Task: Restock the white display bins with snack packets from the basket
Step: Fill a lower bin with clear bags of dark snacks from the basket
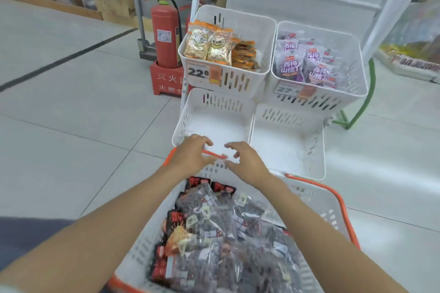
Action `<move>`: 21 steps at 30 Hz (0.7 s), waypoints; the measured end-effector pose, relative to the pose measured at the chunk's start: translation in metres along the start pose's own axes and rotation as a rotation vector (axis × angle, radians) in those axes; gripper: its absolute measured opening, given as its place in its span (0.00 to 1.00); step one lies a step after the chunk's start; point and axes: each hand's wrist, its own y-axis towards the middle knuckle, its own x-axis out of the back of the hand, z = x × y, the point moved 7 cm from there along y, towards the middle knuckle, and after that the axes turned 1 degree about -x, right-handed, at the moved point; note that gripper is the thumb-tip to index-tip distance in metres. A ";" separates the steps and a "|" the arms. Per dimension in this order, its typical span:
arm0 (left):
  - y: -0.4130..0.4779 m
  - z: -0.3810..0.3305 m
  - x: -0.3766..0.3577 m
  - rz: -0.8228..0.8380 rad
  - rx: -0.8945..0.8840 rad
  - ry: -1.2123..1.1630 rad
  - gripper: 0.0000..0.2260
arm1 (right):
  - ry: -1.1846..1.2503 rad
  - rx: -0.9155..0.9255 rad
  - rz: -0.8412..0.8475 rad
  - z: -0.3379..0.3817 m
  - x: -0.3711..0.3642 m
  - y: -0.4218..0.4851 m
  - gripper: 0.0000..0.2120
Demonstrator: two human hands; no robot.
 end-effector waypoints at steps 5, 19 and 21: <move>-0.060 0.036 -0.030 0.148 0.104 -0.005 0.21 | 0.017 -0.138 0.405 -0.044 -0.104 -0.052 0.32; -0.070 0.044 -0.104 0.329 0.377 -0.552 0.38 | 0.520 -0.153 0.230 -0.033 -0.040 -0.050 0.14; -0.070 0.054 -0.113 0.323 0.424 -0.558 0.38 | 0.469 -0.266 0.232 -0.066 -0.037 -0.056 0.20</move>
